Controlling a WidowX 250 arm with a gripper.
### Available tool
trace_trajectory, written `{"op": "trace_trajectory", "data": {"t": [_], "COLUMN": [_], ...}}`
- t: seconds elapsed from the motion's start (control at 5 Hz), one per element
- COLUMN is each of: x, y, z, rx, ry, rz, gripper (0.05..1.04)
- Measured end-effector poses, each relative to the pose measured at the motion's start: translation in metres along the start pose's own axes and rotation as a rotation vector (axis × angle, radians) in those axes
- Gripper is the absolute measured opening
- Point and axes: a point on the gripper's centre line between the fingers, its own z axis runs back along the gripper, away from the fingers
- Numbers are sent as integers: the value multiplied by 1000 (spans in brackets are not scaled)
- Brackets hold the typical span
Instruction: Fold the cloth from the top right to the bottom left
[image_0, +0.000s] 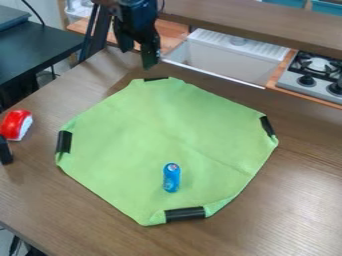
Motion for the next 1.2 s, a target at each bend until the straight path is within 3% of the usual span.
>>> {"op": "trace_trajectory", "data": {"t": [0.4, 0.6, 0.8, 1.0, 1.2], "x": [7, 11, 4, 5, 8], "y": [14, 27, 24, 33, 39], "z": [-19, -20, -39, -46, -64], "rx": [-12, -3, -63, -54, -42], "ry": [-23, -97, -102, -141, -123], "rz": [-24, -79, -155, -212, -233], "gripper": [1001, 1001, 1001, 1001, 1001]}}
